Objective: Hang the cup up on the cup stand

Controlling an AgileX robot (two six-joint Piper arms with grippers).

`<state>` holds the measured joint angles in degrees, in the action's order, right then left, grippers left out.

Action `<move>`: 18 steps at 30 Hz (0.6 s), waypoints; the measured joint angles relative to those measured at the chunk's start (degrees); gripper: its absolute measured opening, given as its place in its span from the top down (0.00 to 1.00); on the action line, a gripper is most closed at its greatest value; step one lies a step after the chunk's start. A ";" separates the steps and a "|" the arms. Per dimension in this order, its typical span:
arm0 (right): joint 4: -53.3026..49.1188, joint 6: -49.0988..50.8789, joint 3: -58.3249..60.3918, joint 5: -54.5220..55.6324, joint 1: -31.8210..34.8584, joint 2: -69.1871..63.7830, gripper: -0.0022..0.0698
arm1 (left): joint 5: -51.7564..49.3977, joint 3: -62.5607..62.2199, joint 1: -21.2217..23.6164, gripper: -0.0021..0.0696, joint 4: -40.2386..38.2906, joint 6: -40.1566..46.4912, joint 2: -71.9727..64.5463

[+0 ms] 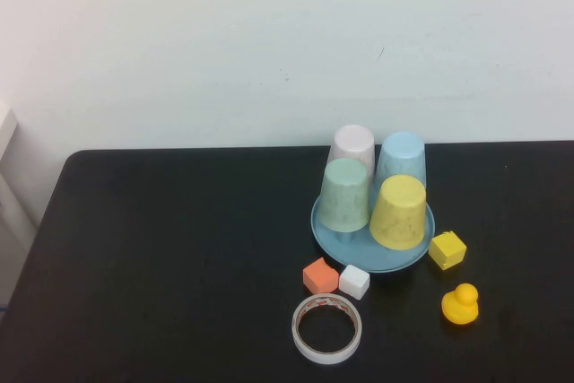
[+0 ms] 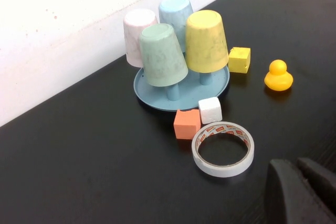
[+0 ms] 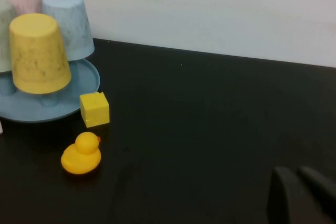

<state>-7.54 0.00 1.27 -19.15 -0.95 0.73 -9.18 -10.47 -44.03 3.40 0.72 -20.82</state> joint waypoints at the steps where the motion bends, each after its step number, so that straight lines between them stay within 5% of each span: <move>1: 0.00 0.00 0.00 0.00 0.00 0.00 0.97 | 0.00 0.00 0.00 0.97 0.00 0.00 0.00; 18: -0.21 0.00 -0.09 -0.36 0.00 0.00 0.97 | 0.00 0.00 0.00 0.97 0.00 0.00 0.00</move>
<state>-7.75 0.00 1.18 -19.51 -0.95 0.73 -9.18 -10.47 -44.03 3.40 0.72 -20.82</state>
